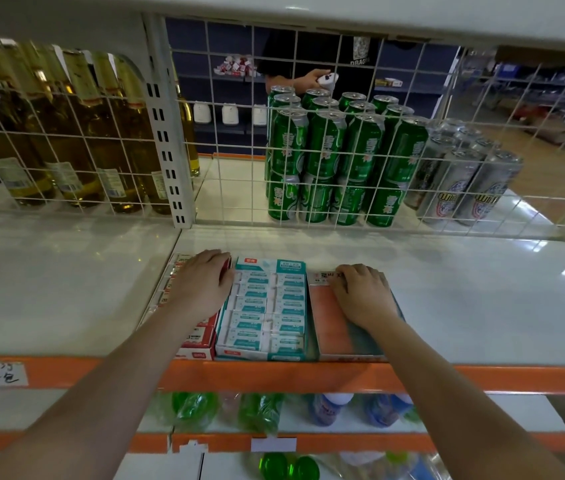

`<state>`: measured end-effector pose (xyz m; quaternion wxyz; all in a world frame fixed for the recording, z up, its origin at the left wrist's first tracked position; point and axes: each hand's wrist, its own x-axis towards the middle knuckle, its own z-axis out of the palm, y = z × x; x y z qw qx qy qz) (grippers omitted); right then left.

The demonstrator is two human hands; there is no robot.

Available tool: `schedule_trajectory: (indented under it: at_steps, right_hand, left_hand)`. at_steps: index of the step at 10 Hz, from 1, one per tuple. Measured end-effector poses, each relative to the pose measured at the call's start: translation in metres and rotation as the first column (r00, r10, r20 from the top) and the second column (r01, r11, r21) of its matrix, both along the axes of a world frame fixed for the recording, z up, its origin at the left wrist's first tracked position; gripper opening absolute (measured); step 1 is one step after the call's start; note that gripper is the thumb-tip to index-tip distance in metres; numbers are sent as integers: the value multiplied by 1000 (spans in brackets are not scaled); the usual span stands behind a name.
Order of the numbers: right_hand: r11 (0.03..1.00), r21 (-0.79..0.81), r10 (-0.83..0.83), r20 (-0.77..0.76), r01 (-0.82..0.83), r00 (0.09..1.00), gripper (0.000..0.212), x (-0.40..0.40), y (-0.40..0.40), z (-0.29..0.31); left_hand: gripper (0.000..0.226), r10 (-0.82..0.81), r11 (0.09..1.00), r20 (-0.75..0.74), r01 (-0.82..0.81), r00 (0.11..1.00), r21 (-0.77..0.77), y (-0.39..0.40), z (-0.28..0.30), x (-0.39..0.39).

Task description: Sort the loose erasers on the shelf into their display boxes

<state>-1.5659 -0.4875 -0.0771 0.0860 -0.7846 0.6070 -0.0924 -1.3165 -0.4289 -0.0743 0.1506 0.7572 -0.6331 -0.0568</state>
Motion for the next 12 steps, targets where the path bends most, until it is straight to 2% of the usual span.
schedule_trajectory:
  at_steps: [2,8,9,11,12]
  right_hand:
    - [998,-31,-46,3,46,999,41,10,6,-4]
    - [983,22,-182,44,181,982,42,38,8,-2]
    - [984,32,-176,47,174,983,41,36,8,-1]
    - [997,48,-70,149,63,986,37,32,12,11]
    - [999,47,-26,153,19,988,38,25,19,14]
  left_hand:
    - [49,-2,999,-34,3,999,34,0,0,1]
    - [48,-29,999,-37,30,999,23,0,2,-1]
    - [47,-21,1000,-16,21,1000,4,1,3,-2]
    - [38,-26,996,-44,23,999,-82,9,21,-17]
    - [36,-66,997,-63,63,996,-46,17,24,-29]
